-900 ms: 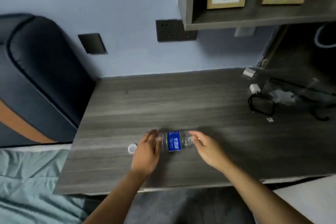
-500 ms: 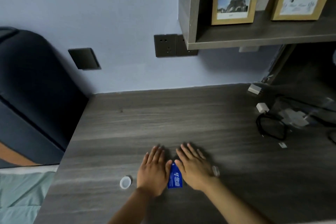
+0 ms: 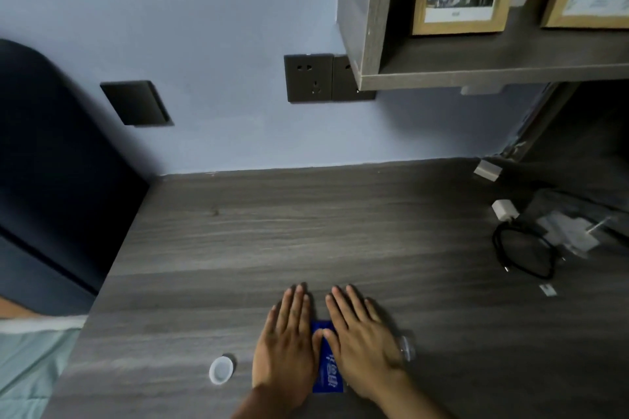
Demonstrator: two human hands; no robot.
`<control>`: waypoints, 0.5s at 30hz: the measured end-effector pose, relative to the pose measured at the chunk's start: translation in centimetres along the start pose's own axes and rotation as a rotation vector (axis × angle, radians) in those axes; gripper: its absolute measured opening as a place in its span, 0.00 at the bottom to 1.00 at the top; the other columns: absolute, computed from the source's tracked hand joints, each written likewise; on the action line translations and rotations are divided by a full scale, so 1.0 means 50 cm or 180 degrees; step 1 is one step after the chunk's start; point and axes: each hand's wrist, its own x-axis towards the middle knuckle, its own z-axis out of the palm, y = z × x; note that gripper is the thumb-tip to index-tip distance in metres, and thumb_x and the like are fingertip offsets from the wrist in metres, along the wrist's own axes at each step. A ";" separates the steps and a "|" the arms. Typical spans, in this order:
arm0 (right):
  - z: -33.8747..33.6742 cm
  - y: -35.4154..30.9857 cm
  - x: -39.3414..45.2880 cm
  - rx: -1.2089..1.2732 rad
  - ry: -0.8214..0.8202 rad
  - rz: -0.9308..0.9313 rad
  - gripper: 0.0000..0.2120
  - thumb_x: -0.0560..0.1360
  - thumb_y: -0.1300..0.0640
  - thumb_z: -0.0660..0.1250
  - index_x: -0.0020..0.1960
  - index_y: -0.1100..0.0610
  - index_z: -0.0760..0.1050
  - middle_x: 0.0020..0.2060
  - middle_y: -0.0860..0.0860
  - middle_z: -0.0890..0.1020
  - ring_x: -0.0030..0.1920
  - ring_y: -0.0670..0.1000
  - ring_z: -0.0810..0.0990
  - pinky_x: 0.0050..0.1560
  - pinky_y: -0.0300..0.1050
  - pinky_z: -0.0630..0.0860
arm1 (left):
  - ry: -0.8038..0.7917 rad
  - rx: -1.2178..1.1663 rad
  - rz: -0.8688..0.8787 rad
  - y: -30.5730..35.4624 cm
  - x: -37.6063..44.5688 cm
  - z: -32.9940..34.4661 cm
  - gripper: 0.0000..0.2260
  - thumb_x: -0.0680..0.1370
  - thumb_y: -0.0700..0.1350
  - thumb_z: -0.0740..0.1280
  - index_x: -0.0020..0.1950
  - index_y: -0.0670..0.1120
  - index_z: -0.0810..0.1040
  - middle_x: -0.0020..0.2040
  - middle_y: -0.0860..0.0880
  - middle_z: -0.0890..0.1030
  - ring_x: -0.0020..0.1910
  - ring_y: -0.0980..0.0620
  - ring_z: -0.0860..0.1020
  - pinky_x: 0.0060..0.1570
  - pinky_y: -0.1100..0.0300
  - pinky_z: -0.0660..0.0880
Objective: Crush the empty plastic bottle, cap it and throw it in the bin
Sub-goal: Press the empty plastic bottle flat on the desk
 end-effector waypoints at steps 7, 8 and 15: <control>0.001 0.013 -0.014 -0.0028 -0.0156 0.0056 0.35 0.78 0.45 0.32 0.63 0.53 0.75 0.63 0.49 0.78 0.64 0.49 0.76 0.70 0.51 0.64 | -0.0518 0.0111 0.0524 -0.040 -0.024 -0.006 0.28 0.78 0.56 0.39 0.67 0.45 0.68 0.68 0.47 0.72 0.68 0.53 0.69 0.69 0.56 0.35; 0.007 0.015 -0.011 -0.0056 -0.0133 -0.0059 0.33 0.78 0.43 0.33 0.68 0.54 0.67 0.69 0.50 0.70 0.70 0.50 0.68 0.74 0.53 0.55 | -0.0526 0.0082 0.0490 -0.038 -0.020 -0.006 0.29 0.78 0.55 0.39 0.65 0.44 0.71 0.65 0.48 0.76 0.65 0.53 0.73 0.69 0.57 0.39; 0.015 0.011 -0.012 0.0006 -0.0369 0.0087 0.34 0.79 0.46 0.34 0.62 0.57 0.75 0.61 0.54 0.79 0.62 0.52 0.78 0.68 0.45 0.41 | -0.0084 0.0498 0.0639 -0.040 -0.010 0.029 0.28 0.76 0.57 0.31 0.71 0.40 0.35 0.75 0.44 0.51 0.74 0.49 0.49 0.72 0.51 0.28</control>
